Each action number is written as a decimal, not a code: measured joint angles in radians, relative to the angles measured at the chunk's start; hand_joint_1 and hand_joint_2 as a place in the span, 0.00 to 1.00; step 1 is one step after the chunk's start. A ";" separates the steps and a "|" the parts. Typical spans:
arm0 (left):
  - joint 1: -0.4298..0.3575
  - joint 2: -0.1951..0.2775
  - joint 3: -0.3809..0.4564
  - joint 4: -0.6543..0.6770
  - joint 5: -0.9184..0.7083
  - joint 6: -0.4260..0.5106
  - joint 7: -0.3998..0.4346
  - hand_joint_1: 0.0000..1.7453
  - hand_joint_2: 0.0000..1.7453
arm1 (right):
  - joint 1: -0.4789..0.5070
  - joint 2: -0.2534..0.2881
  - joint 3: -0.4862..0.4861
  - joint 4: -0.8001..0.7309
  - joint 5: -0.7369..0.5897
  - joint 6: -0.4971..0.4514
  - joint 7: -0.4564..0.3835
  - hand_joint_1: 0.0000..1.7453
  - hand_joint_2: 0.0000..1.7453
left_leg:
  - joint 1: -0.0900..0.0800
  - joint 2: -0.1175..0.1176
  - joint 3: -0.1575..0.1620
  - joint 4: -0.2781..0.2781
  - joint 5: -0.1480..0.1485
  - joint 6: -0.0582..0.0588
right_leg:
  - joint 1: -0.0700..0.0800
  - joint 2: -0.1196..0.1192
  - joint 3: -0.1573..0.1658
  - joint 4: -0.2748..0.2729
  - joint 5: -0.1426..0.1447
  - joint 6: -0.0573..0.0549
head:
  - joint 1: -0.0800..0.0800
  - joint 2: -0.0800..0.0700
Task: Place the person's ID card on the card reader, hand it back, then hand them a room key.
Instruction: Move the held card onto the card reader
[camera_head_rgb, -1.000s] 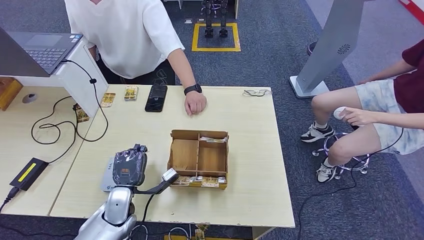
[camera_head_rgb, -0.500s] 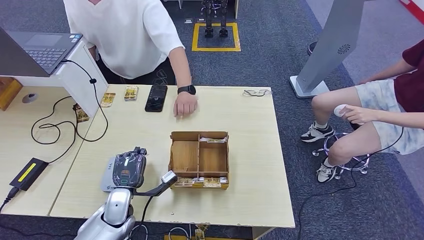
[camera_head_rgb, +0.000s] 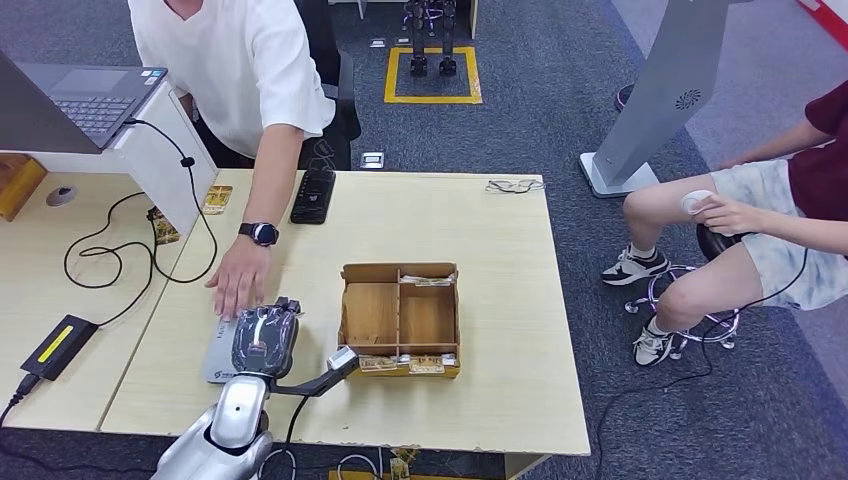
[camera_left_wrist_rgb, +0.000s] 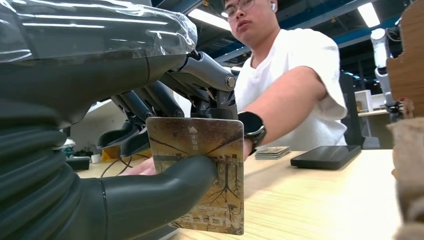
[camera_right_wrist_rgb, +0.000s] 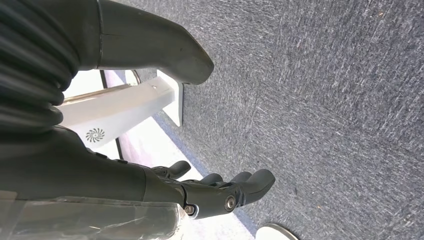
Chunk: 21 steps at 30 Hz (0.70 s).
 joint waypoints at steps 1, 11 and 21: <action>0.000 -0.002 0.002 0.000 0.000 0.002 -0.006 1.00 1.00 | 0.000 0.000 0.000 0.000 0.000 0.001 0.001 0.00 1.00 | 0.000 0.000 0.000 0.000 0.000 0.000 | 0.000 0.000 0.000 0.000 0.000 0.000 | 0.000 0.000; 0.037 -0.051 0.118 -0.045 0.001 0.121 -0.127 1.00 1.00 | 0.001 0.000 0.001 0.000 0.000 -0.002 -0.005 0.00 1.00 | 0.000 0.000 0.000 0.000 0.000 0.000 | 0.000 0.000 -0.001 0.000 0.000 0.000 | 0.000 0.000; 0.077 -0.128 0.256 -0.257 0.035 0.165 -0.312 1.00 1.00 | 0.001 0.000 0.001 0.000 0.000 -0.011 -0.020 0.00 1.00 | 0.000 0.000 -0.001 0.000 0.000 0.000 | 0.000 0.000 -0.001 0.000 0.000 0.000 | 0.000 0.000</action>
